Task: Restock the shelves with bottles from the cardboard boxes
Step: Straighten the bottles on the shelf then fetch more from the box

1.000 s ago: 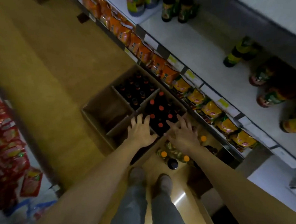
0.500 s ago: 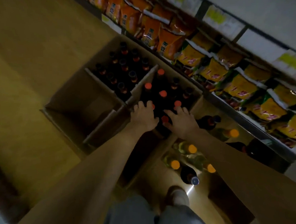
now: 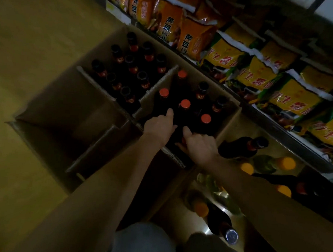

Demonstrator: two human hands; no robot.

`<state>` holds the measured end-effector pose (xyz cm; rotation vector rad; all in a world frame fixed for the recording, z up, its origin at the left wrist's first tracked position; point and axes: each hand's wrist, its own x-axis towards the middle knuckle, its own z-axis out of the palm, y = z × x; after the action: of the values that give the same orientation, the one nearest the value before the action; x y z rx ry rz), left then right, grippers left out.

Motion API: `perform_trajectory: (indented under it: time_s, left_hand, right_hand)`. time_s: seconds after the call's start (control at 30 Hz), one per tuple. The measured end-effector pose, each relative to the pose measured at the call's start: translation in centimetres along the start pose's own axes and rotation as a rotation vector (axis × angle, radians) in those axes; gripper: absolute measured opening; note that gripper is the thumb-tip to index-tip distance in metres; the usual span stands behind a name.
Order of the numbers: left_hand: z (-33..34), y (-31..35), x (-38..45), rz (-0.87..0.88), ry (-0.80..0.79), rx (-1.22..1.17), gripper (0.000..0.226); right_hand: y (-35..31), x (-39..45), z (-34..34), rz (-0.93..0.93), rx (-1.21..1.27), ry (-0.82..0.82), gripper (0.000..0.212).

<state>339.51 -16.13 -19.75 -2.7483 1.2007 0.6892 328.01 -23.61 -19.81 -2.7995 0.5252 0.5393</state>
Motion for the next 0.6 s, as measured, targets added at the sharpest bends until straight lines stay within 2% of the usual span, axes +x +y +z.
perform_trajectory:
  time_s: [0.2,0.3,0.4,0.6]
  left_hand:
    - [-0.3,-0.3,-1.1,0.035,0.067,-0.06,0.029]
    - [-1.8,-0.7,-2.9,0.027,0.12,-0.143,0.023]
    - [-5.0,-1.1,-4.9,0.024,0.152,-0.218,0.024]
    - [-15.2,-0.2,-10.1,0.03,0.231,-0.249,0.023]
  right_hand:
    - [0.9,0.1,-0.2,-0.055,0.078,0.008,0.033]
    - [1.3,-1.0,-1.7,-0.046,0.126,0.082,0.031]
    - [1.0,-2.8,-5.0,-0.061,0.174,0.166,0.03]
    - [-1.1,-6.8,-15.5,-0.126,0.165,0.201,0.03]
